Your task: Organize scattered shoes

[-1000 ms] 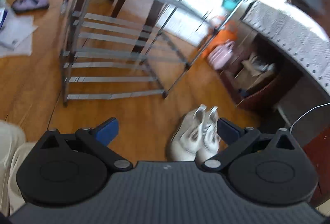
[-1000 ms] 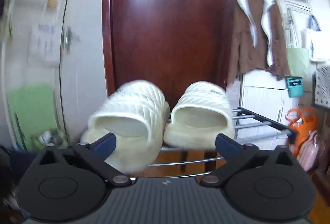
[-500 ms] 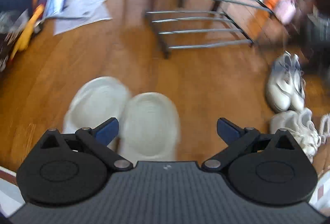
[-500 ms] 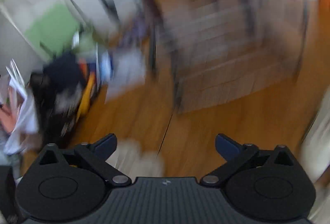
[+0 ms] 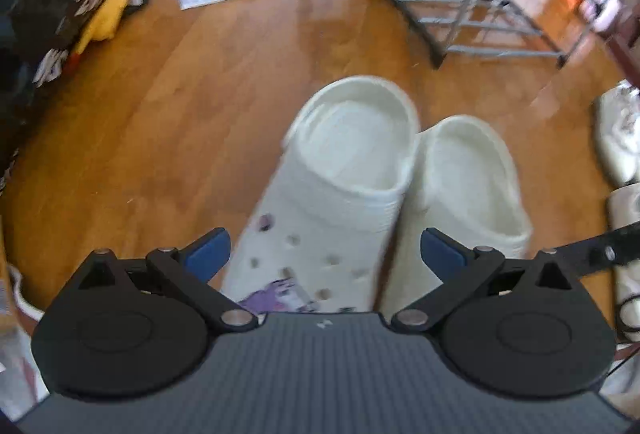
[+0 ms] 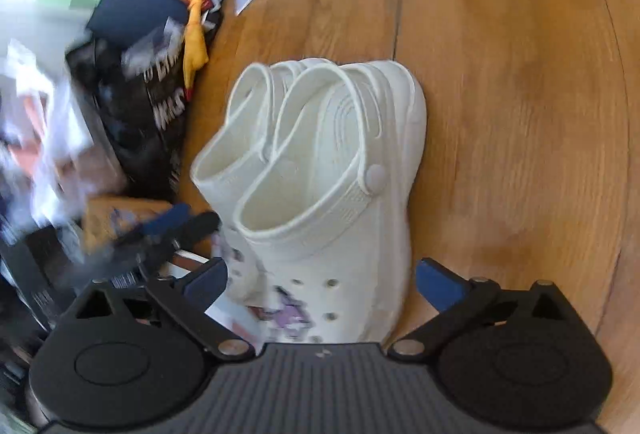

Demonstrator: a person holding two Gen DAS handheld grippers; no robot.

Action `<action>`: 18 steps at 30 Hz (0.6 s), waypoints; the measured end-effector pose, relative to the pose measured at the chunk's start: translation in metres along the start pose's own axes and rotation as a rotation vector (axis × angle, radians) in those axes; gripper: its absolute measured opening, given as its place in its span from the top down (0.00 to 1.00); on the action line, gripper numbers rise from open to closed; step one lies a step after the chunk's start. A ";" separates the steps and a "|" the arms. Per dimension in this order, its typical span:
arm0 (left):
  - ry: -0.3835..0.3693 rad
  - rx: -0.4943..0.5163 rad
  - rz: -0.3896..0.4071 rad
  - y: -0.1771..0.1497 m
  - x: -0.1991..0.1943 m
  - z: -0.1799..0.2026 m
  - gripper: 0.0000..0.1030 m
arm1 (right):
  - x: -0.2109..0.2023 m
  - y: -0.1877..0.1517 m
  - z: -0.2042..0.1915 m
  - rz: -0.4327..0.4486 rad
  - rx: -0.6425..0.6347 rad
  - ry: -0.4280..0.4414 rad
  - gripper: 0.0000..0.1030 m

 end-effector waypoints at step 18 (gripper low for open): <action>-0.022 0.151 -0.030 -0.008 0.038 0.057 0.00 | 0.040 -0.021 -0.003 0.041 -0.219 -0.079 0.10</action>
Point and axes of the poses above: each gripper's, at about its wrist camera, not at the fingertips, and x roughly the way its jaws point, z to its right, y to its top, the point moved 1 cm from there along x, roughly the way its jaws point, and after that the axes turned 15 degrees about y, right-handed, at the moved point
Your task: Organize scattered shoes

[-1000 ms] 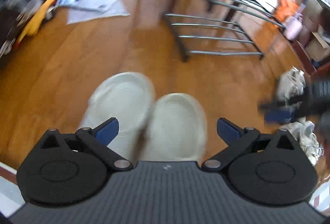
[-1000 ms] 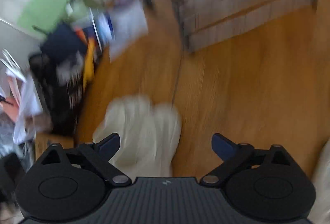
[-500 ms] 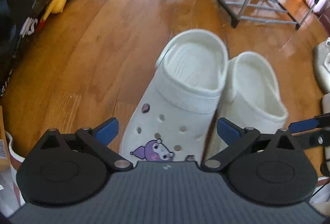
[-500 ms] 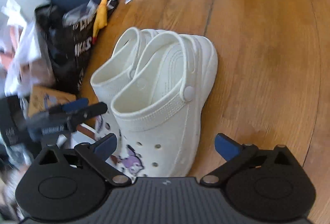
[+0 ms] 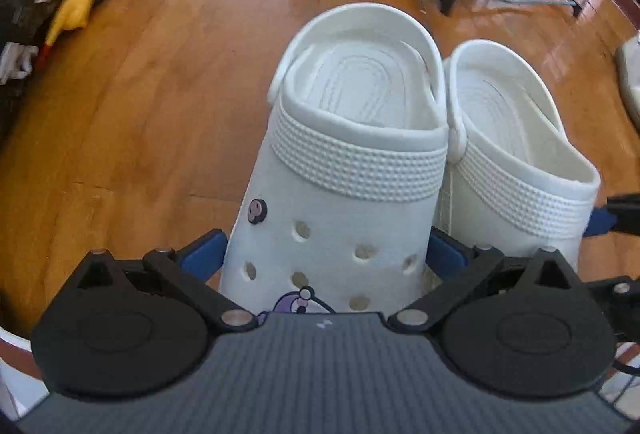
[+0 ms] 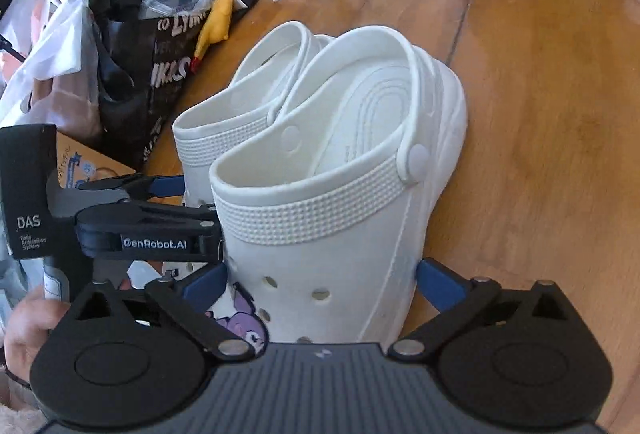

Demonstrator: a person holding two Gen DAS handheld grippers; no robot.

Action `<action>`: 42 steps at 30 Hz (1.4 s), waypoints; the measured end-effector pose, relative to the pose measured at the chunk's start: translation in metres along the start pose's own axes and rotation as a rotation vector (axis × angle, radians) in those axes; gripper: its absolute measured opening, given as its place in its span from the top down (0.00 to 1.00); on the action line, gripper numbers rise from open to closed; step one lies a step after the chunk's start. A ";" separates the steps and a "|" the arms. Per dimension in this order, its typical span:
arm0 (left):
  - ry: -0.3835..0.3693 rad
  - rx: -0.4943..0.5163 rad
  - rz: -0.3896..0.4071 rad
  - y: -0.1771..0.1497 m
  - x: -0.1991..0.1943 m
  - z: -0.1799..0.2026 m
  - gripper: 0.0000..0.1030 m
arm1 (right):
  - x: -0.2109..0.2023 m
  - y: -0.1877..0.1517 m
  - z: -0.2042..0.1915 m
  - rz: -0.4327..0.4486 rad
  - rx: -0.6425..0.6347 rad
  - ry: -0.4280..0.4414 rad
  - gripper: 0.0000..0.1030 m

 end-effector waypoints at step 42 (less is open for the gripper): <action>0.015 -0.024 0.044 0.027 -0.024 0.111 0.00 | -0.097 -0.015 0.040 0.140 -0.118 -0.315 0.02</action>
Point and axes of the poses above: each gripper's, at about its wrist camera, not at the fingertips, and x roughly the way its jaws point, z to its right, y to its top, the point moved 1 cm from there along x, roughly the way its jaws point, and after that the axes turned 15 degrees about y, right-handed, at the moved point
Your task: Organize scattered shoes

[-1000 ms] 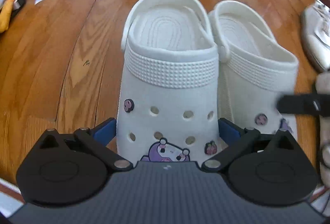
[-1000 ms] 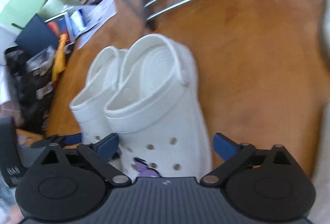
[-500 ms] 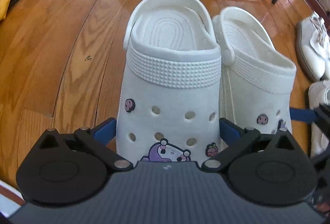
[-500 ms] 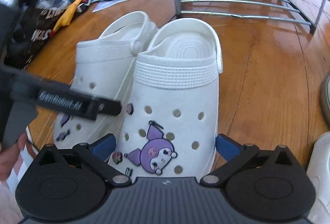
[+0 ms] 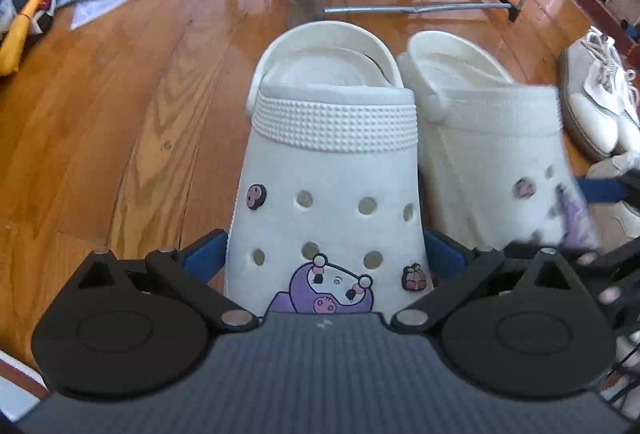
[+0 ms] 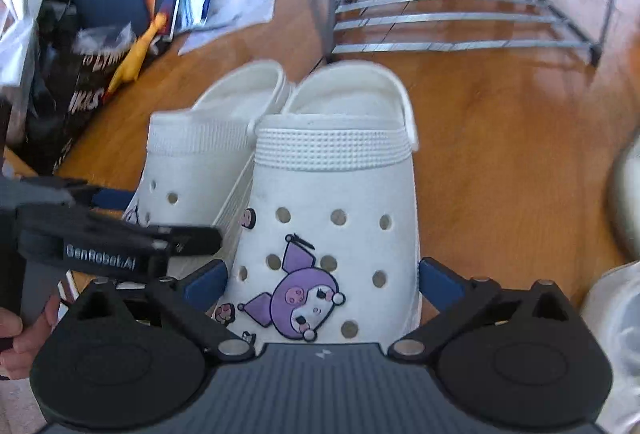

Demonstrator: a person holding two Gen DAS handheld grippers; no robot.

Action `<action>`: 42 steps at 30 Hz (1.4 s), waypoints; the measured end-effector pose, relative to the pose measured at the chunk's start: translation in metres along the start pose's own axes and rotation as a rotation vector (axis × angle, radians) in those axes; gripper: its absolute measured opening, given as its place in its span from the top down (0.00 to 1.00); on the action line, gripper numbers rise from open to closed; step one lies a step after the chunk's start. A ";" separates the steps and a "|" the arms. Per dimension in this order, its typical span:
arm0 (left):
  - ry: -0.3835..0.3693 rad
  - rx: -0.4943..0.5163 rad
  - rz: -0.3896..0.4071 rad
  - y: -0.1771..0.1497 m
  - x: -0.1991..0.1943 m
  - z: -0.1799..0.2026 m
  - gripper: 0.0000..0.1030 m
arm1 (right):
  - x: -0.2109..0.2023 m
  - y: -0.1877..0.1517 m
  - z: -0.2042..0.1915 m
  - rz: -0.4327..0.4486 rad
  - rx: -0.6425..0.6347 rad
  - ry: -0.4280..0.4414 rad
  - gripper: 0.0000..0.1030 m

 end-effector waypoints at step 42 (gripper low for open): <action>0.051 -0.019 -0.016 -0.009 -0.004 0.045 0.01 | 0.000 -0.009 0.031 -0.030 -0.018 -0.059 0.03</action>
Point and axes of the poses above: each gripper's, at about its wrist camera, not at the fingertips, and x roughly the way its jaws point, z to its right, y to its top, the point moved 1 cm from there along x, roughly the way its jaws point, and after that the axes turned 15 degrees about y, right-handed, at the moved point
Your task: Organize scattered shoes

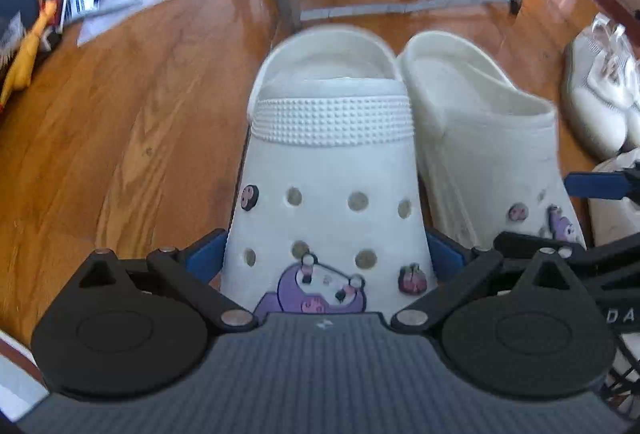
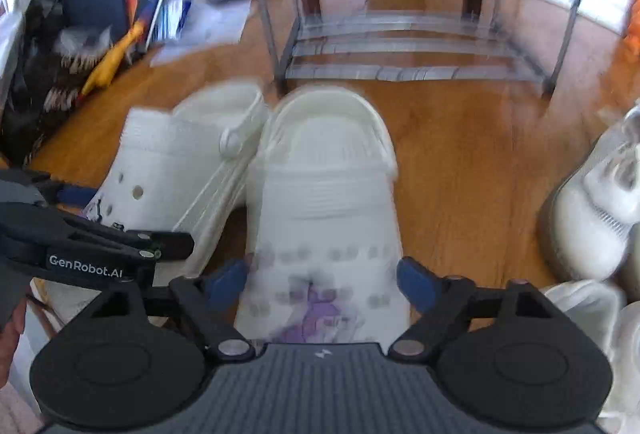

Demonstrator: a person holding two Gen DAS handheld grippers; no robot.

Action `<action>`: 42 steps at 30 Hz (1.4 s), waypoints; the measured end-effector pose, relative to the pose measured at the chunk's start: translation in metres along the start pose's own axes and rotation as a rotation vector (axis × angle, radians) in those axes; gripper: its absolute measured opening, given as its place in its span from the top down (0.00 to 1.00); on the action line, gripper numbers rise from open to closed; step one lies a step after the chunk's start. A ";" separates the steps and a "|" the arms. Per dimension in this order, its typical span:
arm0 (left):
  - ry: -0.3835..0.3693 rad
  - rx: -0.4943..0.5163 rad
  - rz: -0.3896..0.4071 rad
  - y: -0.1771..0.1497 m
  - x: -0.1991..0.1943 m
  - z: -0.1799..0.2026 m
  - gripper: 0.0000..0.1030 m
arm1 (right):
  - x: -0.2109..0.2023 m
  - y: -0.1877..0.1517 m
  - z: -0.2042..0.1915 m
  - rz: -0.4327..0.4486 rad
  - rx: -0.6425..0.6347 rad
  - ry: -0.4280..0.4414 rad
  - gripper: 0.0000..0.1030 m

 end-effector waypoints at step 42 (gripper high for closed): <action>-0.160 -0.220 0.160 0.016 -0.047 -0.036 0.02 | -0.073 0.007 0.129 0.308 0.573 0.401 0.03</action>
Point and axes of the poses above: each gripper's, at about its wrist camera, not at the fingertips, and x roughly the way its jaws point, z to its right, y to its top, the point moved 1 cm from there along x, roughly the way its jaws point, and after that the axes turned 15 degrees about y, right-handed, at the moved point
